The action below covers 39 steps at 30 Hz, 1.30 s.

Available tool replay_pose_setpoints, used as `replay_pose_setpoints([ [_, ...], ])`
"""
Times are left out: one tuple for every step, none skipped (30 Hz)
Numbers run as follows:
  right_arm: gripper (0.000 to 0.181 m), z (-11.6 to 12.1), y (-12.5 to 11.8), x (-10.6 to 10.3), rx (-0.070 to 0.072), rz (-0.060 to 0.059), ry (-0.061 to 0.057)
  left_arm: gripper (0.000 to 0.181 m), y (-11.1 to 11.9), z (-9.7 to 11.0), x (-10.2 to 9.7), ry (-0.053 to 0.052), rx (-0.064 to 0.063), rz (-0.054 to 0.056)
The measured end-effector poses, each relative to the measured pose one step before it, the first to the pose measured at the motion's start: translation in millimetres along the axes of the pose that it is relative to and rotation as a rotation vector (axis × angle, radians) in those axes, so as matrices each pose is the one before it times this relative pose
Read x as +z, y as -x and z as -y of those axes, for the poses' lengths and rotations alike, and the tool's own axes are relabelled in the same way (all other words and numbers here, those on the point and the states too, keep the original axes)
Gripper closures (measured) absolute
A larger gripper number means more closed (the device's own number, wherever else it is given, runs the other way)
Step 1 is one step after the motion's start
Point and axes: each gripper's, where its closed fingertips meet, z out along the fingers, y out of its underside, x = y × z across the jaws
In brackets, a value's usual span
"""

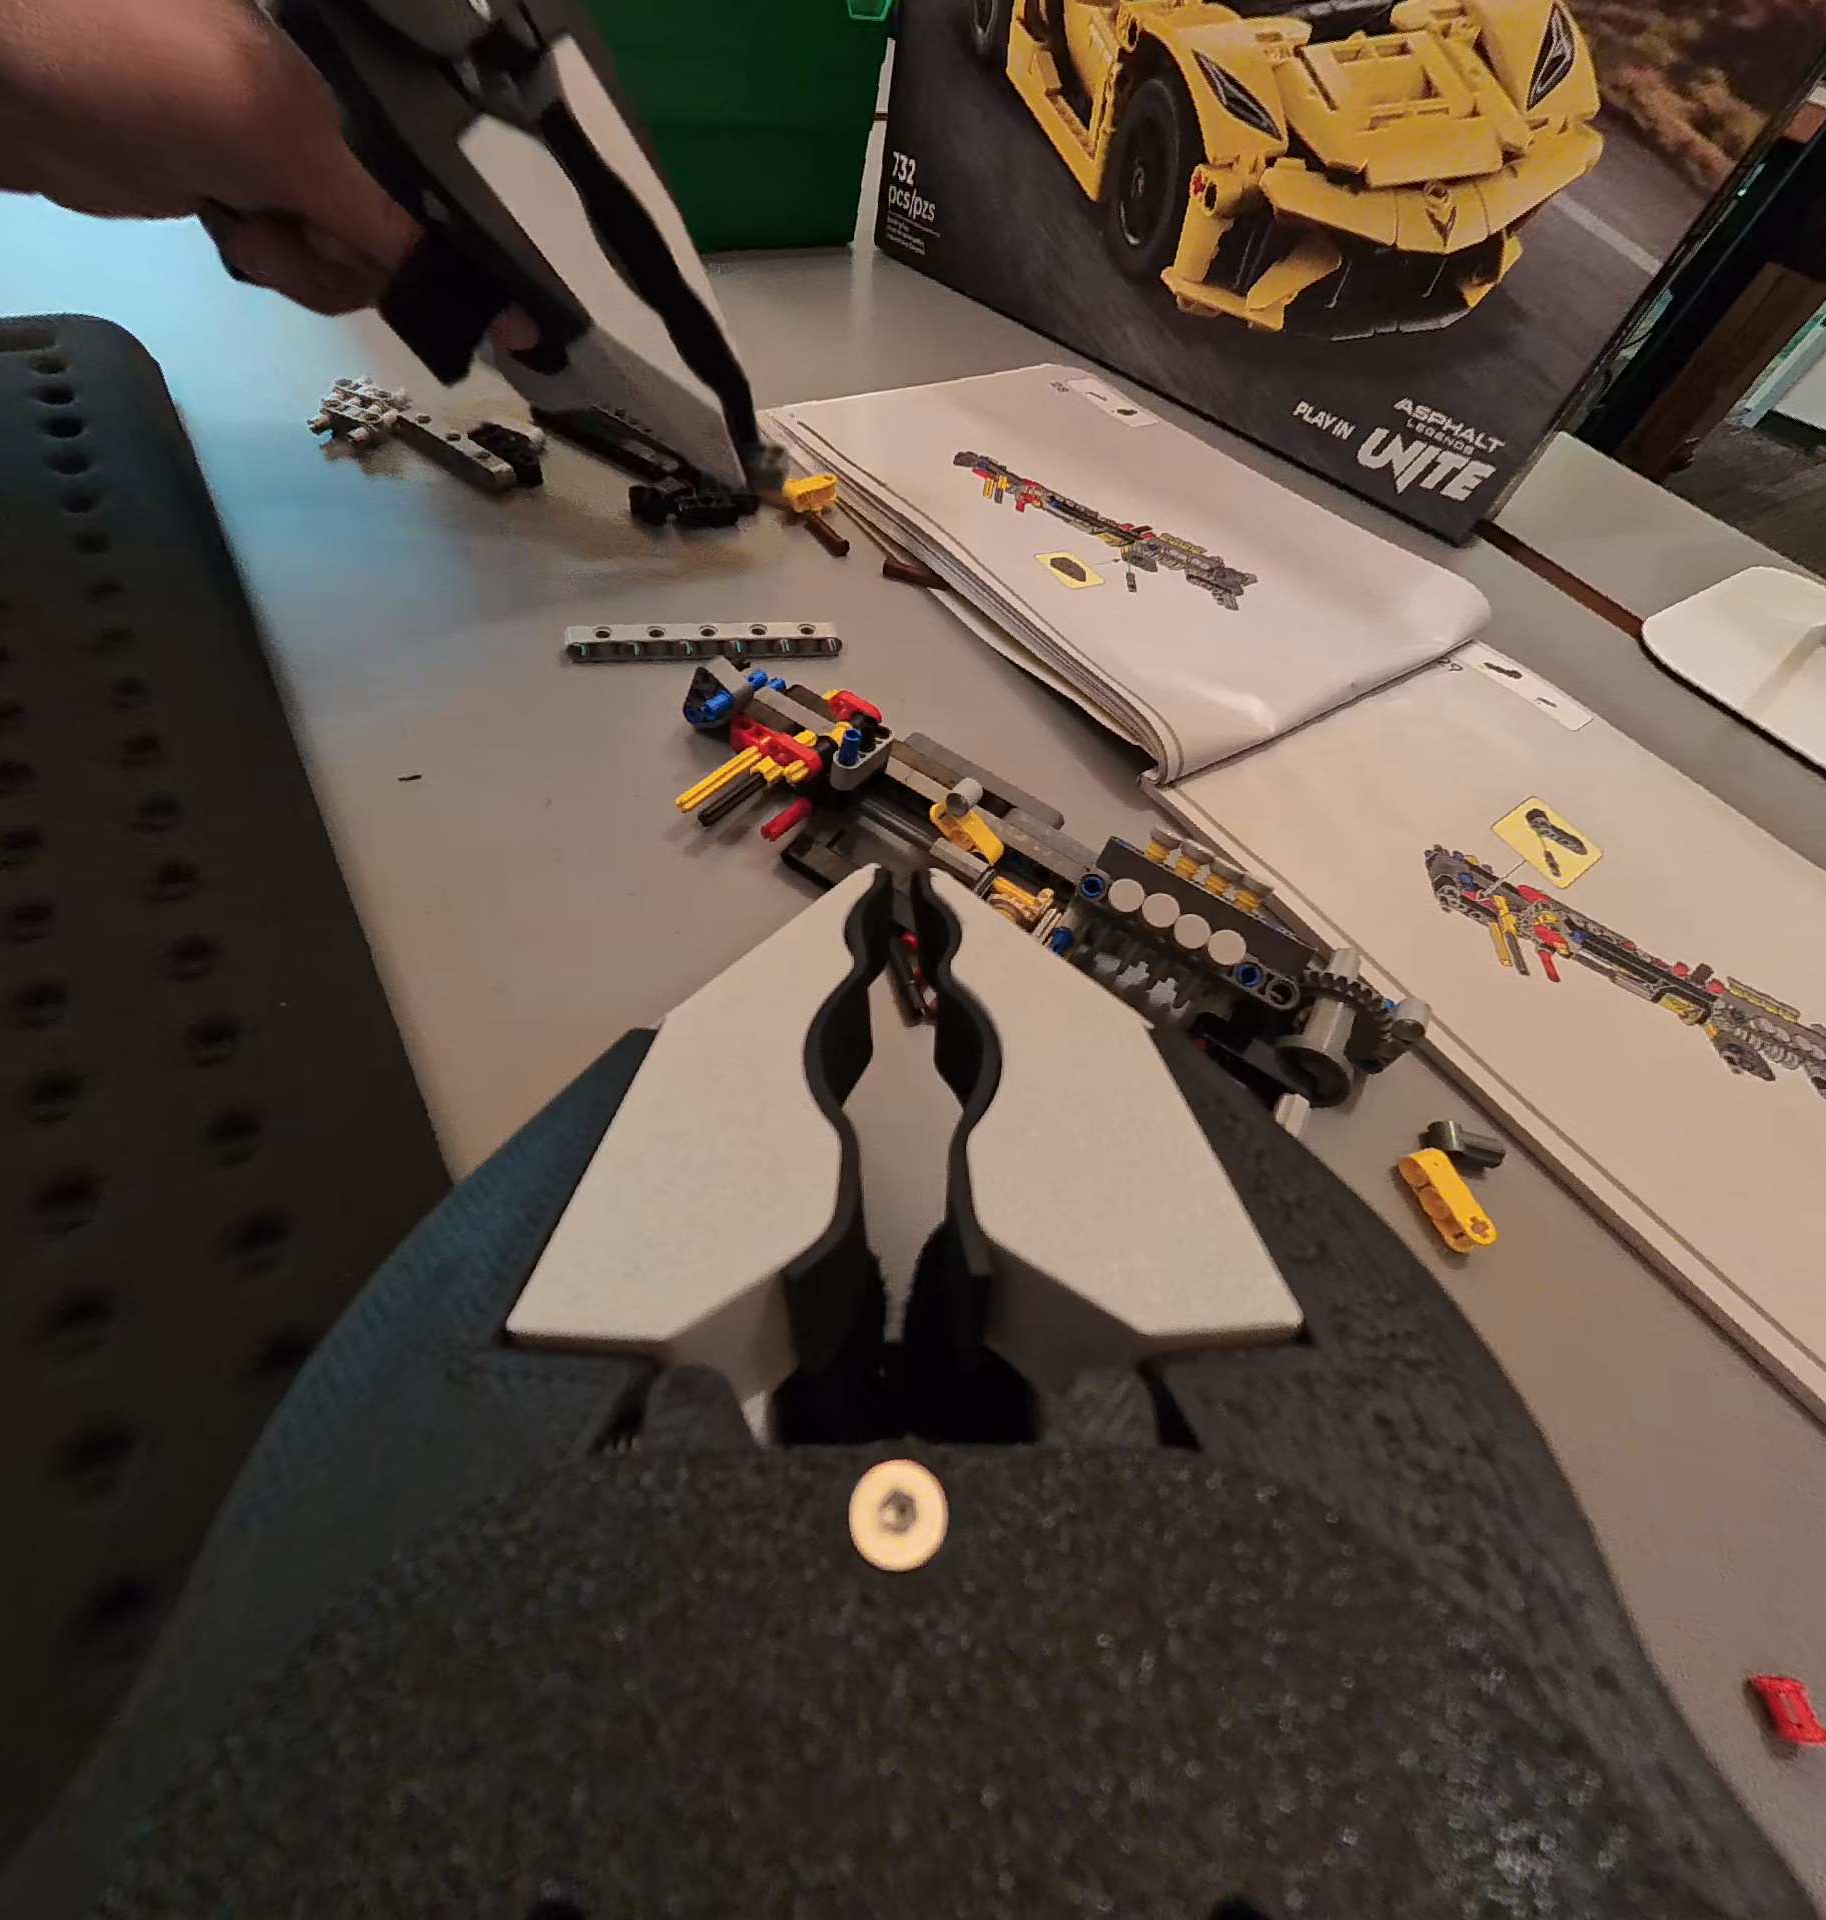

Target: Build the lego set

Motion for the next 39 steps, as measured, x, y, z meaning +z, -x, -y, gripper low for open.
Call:
replay_pose_setpoints([
  [0.178, -0.28, 0.19, 0.2, -0.0015, 0.0002, 0.0017, 0.168, -12.64, 12.3, -7.1, -0.0694, -0.0086, -0.0592],
  [0.178, -0.26, 0.19, 0.22, -0.0021, -0.0001, 0.0017, 0.168, -17.88, 10.32, -3.68, -0.0555, -0.0185, -0.0803],
  [0.178, -0.18, 0.18, 0.09, -0.0017, 0.0002, 0.0014, 0.168, -18.11, 3.01, 1.5, -0.0119, -0.0246, -0.0766],
  [0.178, -0.22, 0.19, 0.22, -0.001, 0.0007, 0.0011, 0.168, -11.23, -4.05, 5.34, 0.0268, -0.0139, -0.0337],
  [0.178, -0.18, 0.25, 0.08, -0.0004, 0.0007, 0.0013, 0.168, -2.4, -6.91, 6.43, 0.037, 0.005, 0.0189],
  [0.178, -0.06, 0.05, -0.1, -0.0002, 0.0002, 0.0001, 0.168, 0.24, -6.63, 6.24, 0.031, 0.0112, 0.029],
  [0.178, 0.21, 0.11, -0.19, -0.0003, -0.0002, -0.0014, 0.169, -2.34, -5.15, 5.79, 0.0219, 0.0008, 0.0017],
  [0.178, 0.26, -0.03, -0.11, 0.0001, 0.0001, -0.0019, 0.168, -3.03, -3.16, 4.72, 0.0108, -0.0131, -0.0139],
  [0.178, -0.01, 0.1, -0.01, 0.0011, 0.0009, -0.0001, 0.169, -0.9, -0.92, 2.91, -0.0016, -0.0181, -0.0069],
  [0.178, -0.25, 0.16, 0.09, 0.0017, 0.0019, 0.0013, 0.169, 1.33, 0.1, 0.74, -0.0033, -0.0158, 0.002],
  [0.178, -0.39, 0.2, 0.18, 0.0011, 0.002, 0.0021, 0.169, 2.26, -0.52, -0.62, 0.005, -0.0109, 0.0047],
  [0.178, -0.24, 0.08, 0.05, -0.0007, 0.0003, 0.0015, 0.169, 3.27, -1.04, -1.04, 0.0075, -0.0062, 0.0117],
  [0.178, 0.25, 0.22, -0.07, -0.0021, -0.0004, -0.001, 0.169, 4.14, -1.58, -1.39, 0.0085, -0.0013, 0.0176],
  [0.178, -0.01, 0.09, -0.05, -0.0016, -0.0004, -0.0007, 0.169, 3.93, -2.27, -1.95, 0.0098, 0.0017, 0.0158],
  [0.178, -0.1, 0.16, -0.04, -0.0002, 0.0006, 0.0009, 0.169, 2.9, -2.92, -2.2, 0.011, 0.0046, 0.0089],
  [0.178, -0.18, 0.18, 0.07, 0.0005, 0.0011, 0.0009, 0.169, 3.63, -3.96, -2.61, 0.0142, 0.0048, 0.0109],
  [0.178, -0.1, 0.11, 0.12, -0.0003, 0.0004, 0.0005, 0.169, 5.94, -4.81, -2.84, 0.0151, -0.0002, 0.0218],
  [0.178, -0.01, 0.01, 0.07, -0.0007, -0.0001, 0.0005, 0.169, 6.13, -4.42, -3.08, 0.0092, -0.0012, 0.0196],
  [0.178, -0.27, 0.17, 0.19, -0.0002, 0.0009, 0.0013, 0.169, 5.07, -4.63, -3.03, 0.0074, -0.0039, 0.0099],
  [0.178, -0.31, 0.13, 0.24, -0.0003, 0.0008, 0.0018, 0.169, 4.99, -4.12, -2.77, 0.0055, -0.0095, 0.0077],
  [0.178, -0.24, 0.15, 0.22, -0.0013, -0.0001, 0.0015, 0.169, 5.66, -3.79, -2.5, 0.0064, -0.0102, 0.0114],
  [0.178, -0.1, -0.02, 0.19, -0.0015, -0.0005, 0.001, 0.169, 5.62, -3.23, -2.33, 0.0067, -0.0053, 0.0129],
  [0.178, -0.27, 0.14, 0.19, -0.0007, 0.0001, 0.0015, 0.169, 2.69, -1.18, -2.04, -0.0001, -0.0025, -0.0006],
  [0.178, -0.25, -0.09, 0.25, 0.0003, -0.0001, 0.0021, 0.169, -1.22, 3.16, -2.04, -0.0174, -0.0026, -0.0185],
  [0.178, -0.04, -0.36, 0.32, 0.0011, -0.0014, 0.0014, 0.169, -3.03, 7.64, -2.27, -0.0321, -0.003, -0.0218],
  [0.178, -0.03, -0.55, 0.52, 0.0025, -0.0008, 0.0016, 0.169, -2.32, 10.89, -1.33, -0.0344, 0.0, -0.012],
  [0.178, -0.26, -0.38, 0.99, 0.0038, 0.0014, 0.0034, 0.169, 0.03, 12.45, 0.39, -0.0291, 0.0112, 0.0041],
  [0.177, -0.53, -0.28, 1.14, 0.004, 0.0031, 0.0053, 0.169, 3.13, 12.24, 3.01, -0.0194, 0.0244, 0.0229],
  [0.177, -0.77, -0.24, 1.19, 0.0034, 0.0029, 0.006, 0.169, 6.09, 10.66, 5.9, -0.0118, 0.032, 0.0356],
  [0.177, -0.77, 0.0, 0.84, 0.0023, 0.0024, 0.0062, 0.169, 7.01, 6.66, 8.77, 0.0026, 0.0248, 0.032],
  [0.177, -0.78, 0.14, 0.14, 0.0009, 0.0018, 0.0046, 0.169, 4.71, 2.02, 9.54, 0.0228, 0.0114, 0.0106],
  [0.177, -0.19, -0.05, -0.43, -0.0005, -0.0018, 0.0001, 0.169, 2.39, 1.38, 7.98, 0.018, 0.0089, -0.0023],
  [0.177, 0.21, -0.55, -0.97, -0.001, -0.0052, -0.004, 0.169, 1.82, 2.22, 5.5, 0.0028, 0.0123, 0.0001],
  [0.177, 0.68, -0.52, -1.08, 0.0006, -0.0043, -0.0061, 0.169, 3.41, 1.11, 3.93, 0.0044, 0.0104, 0.0104],
  [0.178, 0.65, -0.19, -0.77, 0.0029, -0.0003, -0.0058, 0.169, 3.26, -0.09, 3.11, 0.0094, 0.0089, 0.0078],
  [0.178, 0.43, 0.07, -0.31, 0.0046, 0.0027, -0.0031, 0.169, 1.43, 0.28, 2.79, 0.0045, 0.0012, -0.0048],
  [0.178, 0.04, 0.09, 0.1, 0.0044, 0.0036, -0.0009, 0.17, 0.18, 0.93, 2.41, -0.0005, -0.0094, -0.0128],
  [0.177, -0.18, 0.32, 0.16, 0.0026, 0.0049, 0.0007, 0.17, -1.44, 0.33, 2.17, 0.0046, -0.0073, -0.019],
  [0.177, -0.36, 0.58, 0.36, 0.0008, 0.0043, 0.0017, 0.17, -2.25, -0.06, 1.82, 0.0048, 0.0026, -0.0152],
])
